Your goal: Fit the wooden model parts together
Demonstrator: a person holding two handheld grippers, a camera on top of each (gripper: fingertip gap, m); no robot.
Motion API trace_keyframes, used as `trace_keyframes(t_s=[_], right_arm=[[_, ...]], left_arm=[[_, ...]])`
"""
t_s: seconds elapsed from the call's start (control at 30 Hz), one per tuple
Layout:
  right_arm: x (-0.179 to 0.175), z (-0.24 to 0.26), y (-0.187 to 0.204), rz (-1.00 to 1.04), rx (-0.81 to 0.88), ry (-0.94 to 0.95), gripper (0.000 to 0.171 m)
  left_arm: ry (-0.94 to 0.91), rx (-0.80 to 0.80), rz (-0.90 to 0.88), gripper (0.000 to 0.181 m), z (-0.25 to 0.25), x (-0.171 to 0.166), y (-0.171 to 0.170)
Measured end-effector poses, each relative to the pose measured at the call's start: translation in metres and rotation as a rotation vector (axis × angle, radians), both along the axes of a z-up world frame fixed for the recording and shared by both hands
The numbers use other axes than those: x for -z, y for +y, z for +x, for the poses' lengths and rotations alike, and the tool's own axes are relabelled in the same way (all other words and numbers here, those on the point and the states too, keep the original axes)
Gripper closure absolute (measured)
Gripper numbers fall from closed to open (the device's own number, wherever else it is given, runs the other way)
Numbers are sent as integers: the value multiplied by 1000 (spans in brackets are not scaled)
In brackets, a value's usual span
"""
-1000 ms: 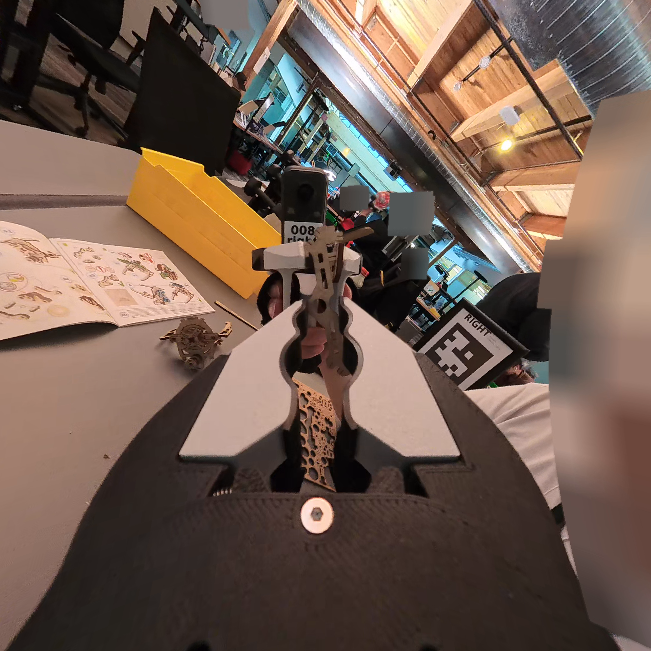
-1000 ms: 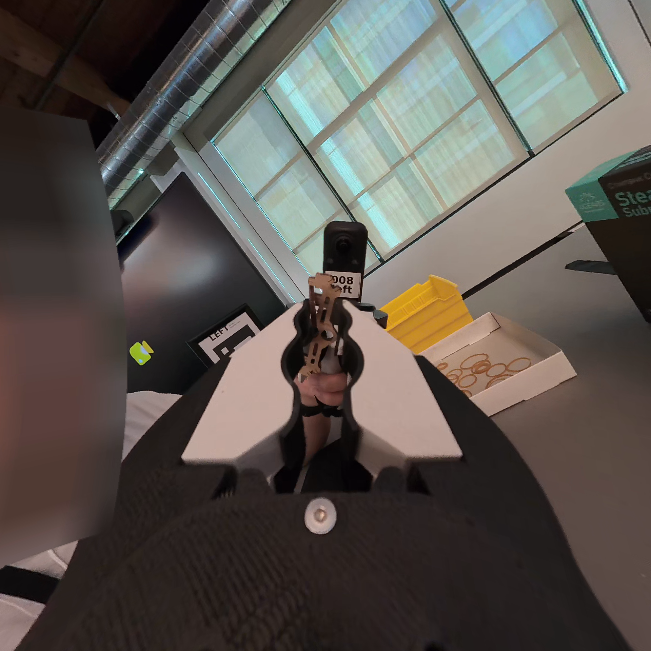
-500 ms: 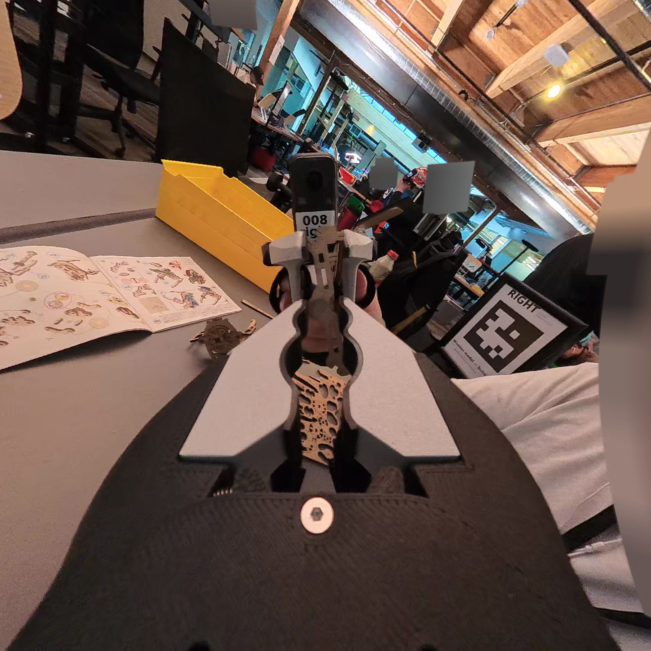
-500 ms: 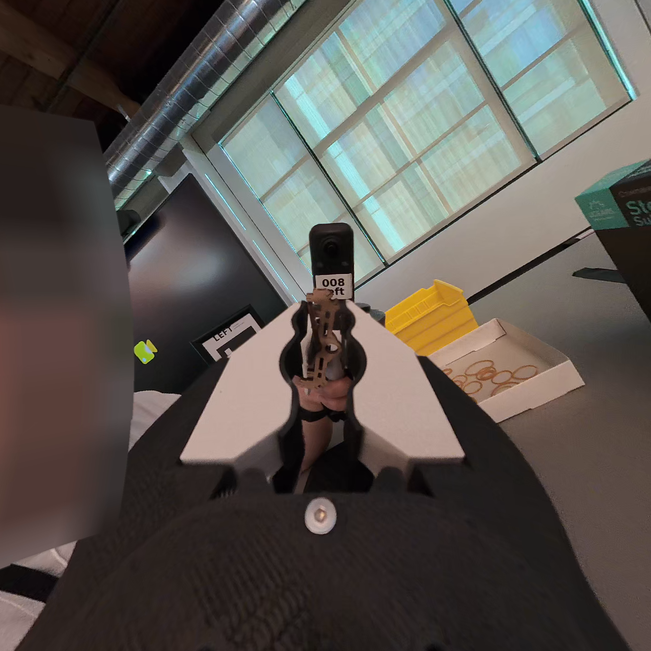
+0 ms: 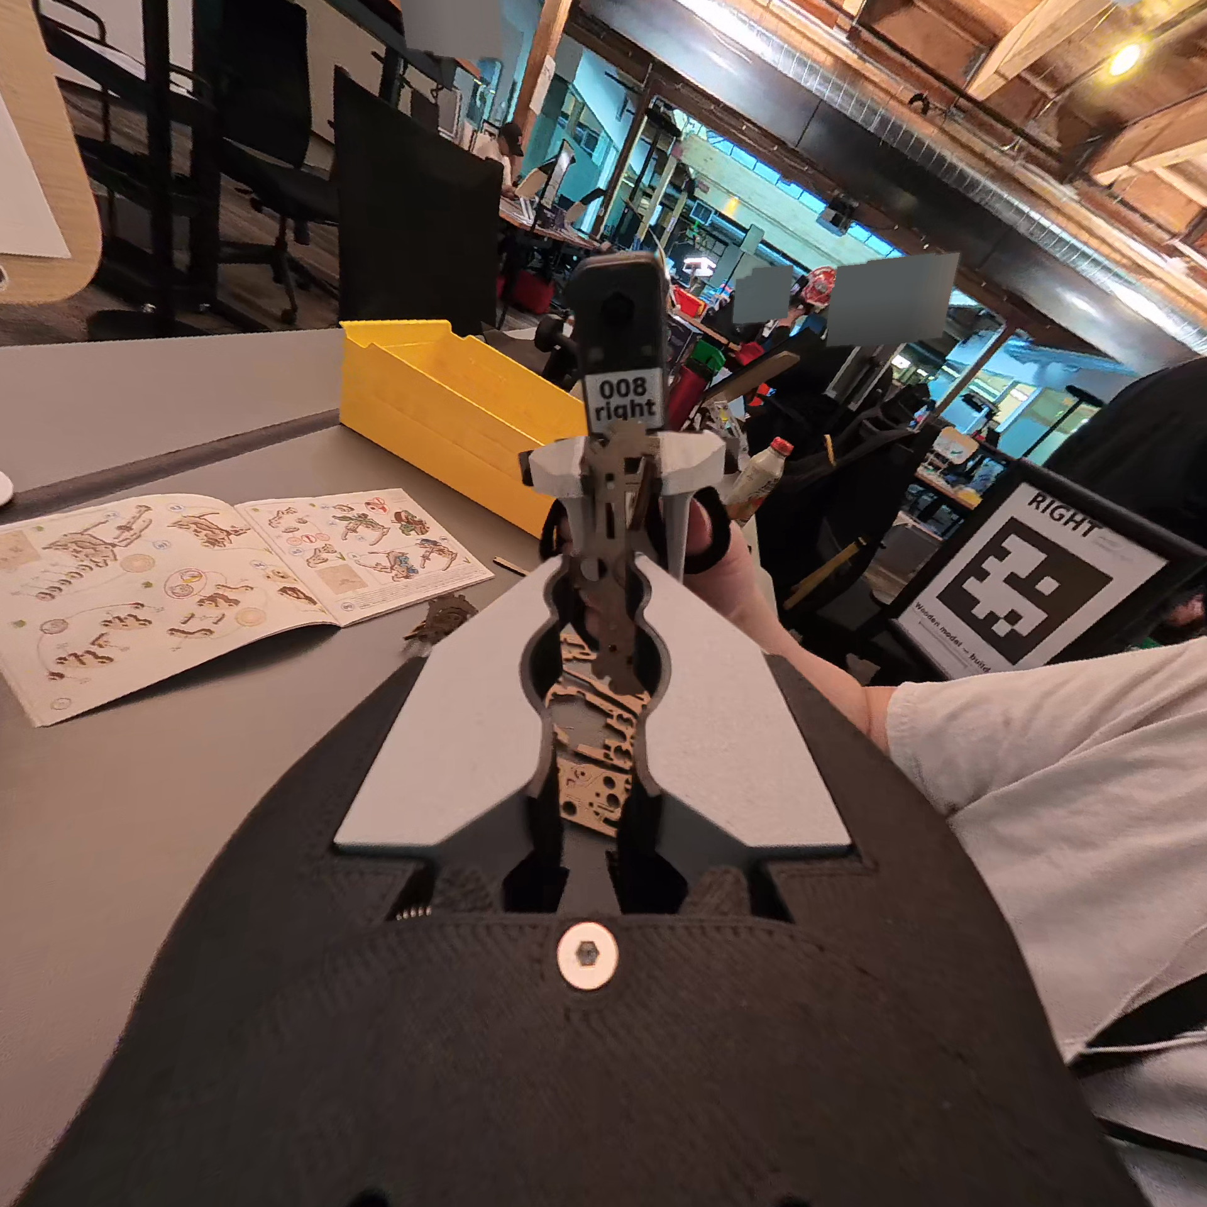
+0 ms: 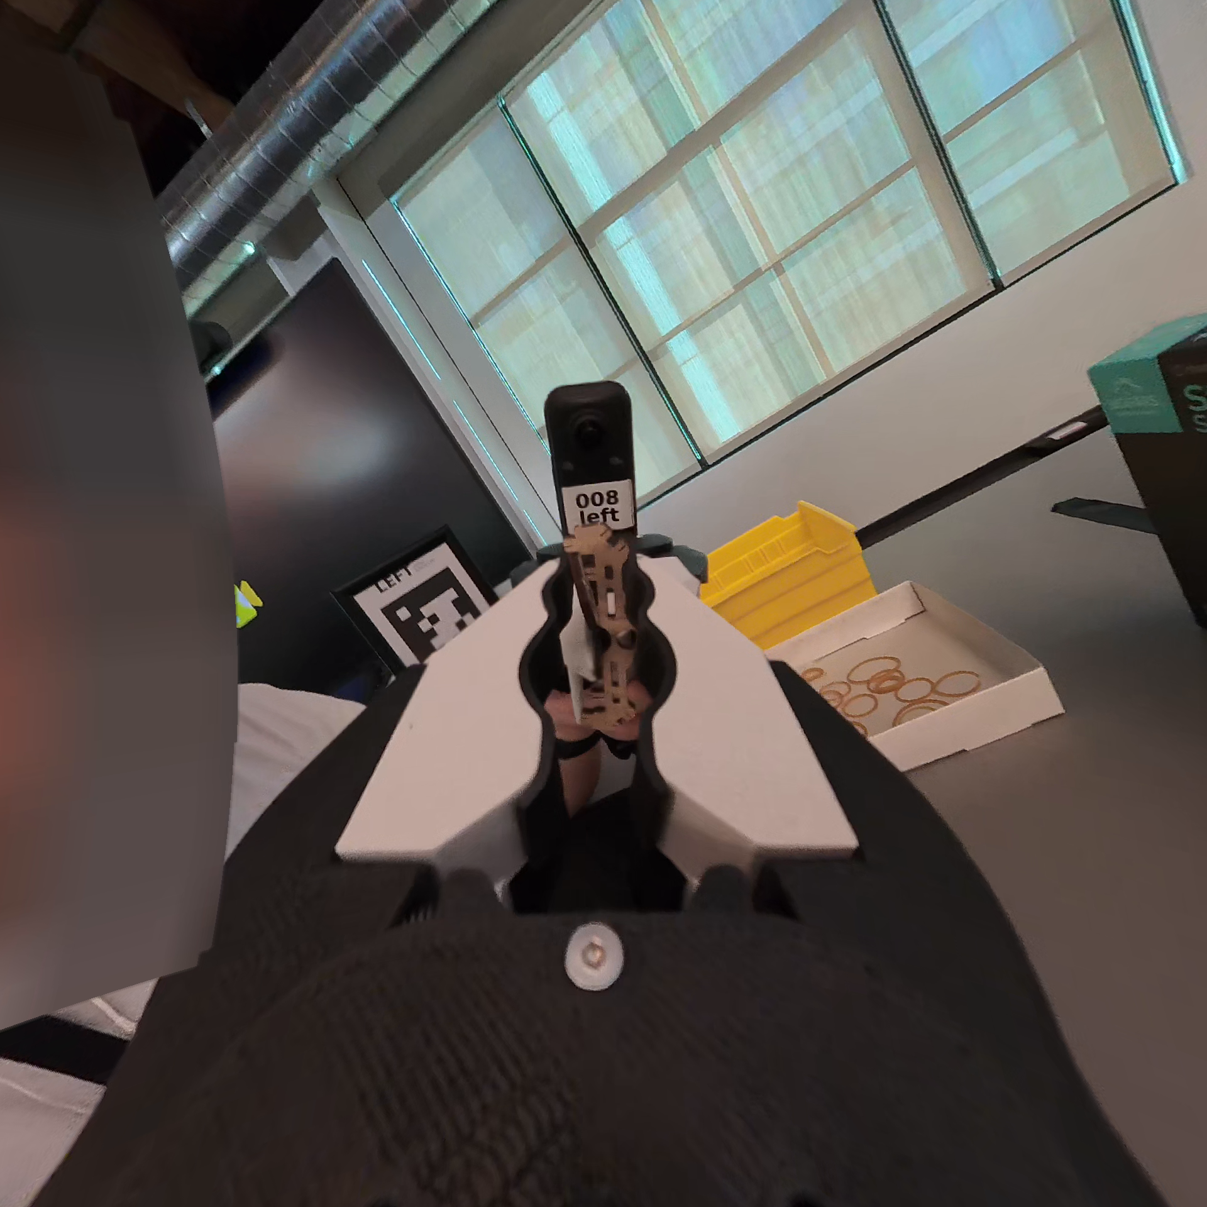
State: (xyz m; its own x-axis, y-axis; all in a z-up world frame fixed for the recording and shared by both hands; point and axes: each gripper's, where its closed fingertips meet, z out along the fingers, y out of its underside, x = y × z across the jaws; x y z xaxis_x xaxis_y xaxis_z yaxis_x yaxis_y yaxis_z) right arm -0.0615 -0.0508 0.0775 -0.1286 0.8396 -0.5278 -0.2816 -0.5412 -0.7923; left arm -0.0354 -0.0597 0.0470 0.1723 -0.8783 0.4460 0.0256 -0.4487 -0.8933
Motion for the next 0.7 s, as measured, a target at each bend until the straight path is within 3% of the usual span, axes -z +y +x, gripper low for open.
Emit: trace_keyframes(t_s=[0.23,0.5,0.7], right_arm=[[-4,1,-9,120,13,-34,158],[-19,3,-33,263,-66,16,154],[-25,1,-42,371,-15,-10,155]], left_arm=[[24,-5,91,168,2,-4,-5],[36,4,340,169,3,-18,-18],[11,-10,440,168,3,-28,-24]])
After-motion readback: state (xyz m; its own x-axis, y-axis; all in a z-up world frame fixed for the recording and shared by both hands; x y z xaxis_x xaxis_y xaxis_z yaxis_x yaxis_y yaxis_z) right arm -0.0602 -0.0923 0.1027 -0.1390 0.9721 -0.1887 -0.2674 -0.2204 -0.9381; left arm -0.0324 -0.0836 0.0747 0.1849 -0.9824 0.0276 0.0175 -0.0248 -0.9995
